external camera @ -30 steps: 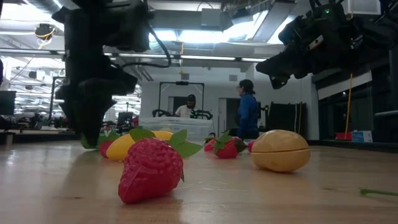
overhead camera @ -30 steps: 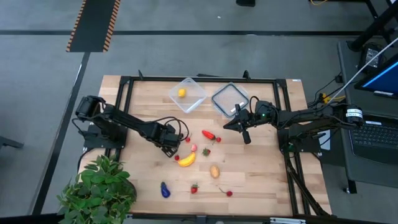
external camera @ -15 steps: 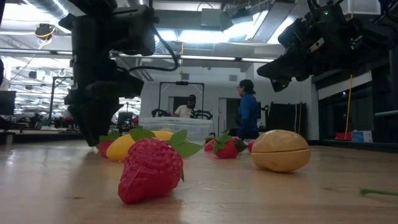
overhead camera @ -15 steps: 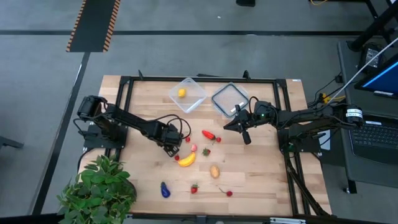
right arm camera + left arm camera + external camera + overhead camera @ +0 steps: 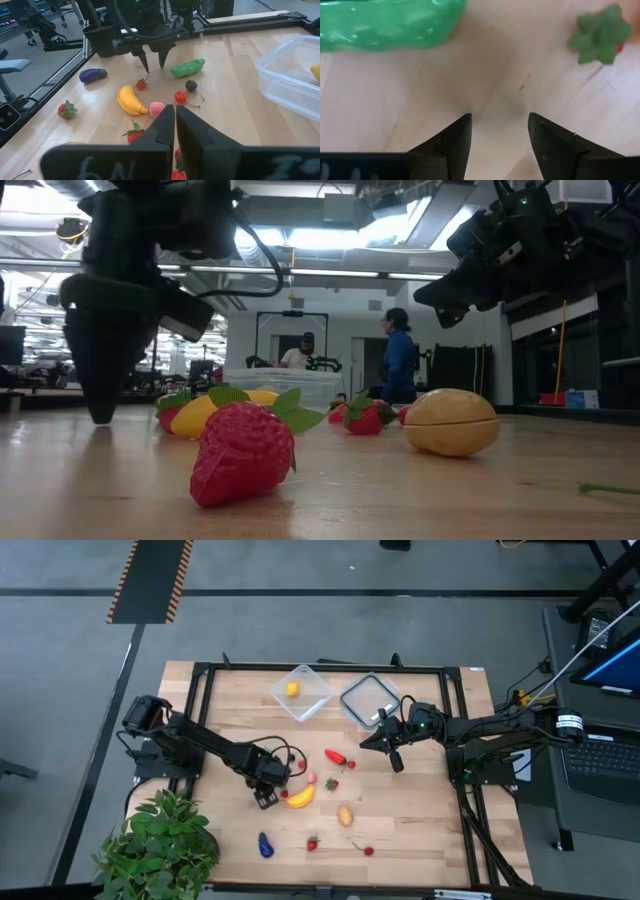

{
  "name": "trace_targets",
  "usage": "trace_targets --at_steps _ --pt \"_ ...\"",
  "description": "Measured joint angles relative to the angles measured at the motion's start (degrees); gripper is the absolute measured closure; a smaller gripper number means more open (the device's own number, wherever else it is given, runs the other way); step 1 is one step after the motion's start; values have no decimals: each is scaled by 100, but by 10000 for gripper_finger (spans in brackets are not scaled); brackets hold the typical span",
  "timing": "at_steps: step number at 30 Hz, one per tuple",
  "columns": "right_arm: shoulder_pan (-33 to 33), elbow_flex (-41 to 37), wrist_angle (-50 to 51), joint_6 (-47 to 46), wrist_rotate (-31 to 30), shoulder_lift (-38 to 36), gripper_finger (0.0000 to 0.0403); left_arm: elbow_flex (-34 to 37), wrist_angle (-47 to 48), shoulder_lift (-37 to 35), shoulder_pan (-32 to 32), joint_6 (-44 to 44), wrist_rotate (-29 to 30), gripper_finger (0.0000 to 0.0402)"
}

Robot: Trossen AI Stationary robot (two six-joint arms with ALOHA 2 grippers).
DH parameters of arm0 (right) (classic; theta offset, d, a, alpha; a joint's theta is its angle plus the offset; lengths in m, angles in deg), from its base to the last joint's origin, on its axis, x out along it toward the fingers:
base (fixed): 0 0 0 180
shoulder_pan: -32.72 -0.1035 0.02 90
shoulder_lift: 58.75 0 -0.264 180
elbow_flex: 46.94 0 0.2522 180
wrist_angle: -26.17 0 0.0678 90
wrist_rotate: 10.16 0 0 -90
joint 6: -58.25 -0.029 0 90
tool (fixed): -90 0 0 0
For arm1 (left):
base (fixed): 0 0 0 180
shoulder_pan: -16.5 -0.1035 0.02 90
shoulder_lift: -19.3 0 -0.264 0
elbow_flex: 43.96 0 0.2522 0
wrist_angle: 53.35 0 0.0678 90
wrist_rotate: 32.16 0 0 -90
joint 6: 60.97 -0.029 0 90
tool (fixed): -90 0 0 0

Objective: Pick and placing Produce into tupperware
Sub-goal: Put the pea pod into the transparent container

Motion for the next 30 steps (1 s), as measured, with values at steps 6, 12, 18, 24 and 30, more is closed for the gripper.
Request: trace_targets --at_steps 6,12,18,24,30 --pt "1 0 3 2 0 0 382 0 -2 -2 231 -278 65 215" --pt "0 0 3 -7 -2 0 382 0 -4 -4 191 -441 244 215" --pt "0 0 3 -17 -4 0 382 -205 182 -4 320 -1403 947 215" --pt "0 0 4 -7 -4 0 382 -983 1446 -13 626 -2298 2047 215" --pt "2 0 4 -7 -6 0 382 -1201 1745 -15 736 -3385 2959 215"
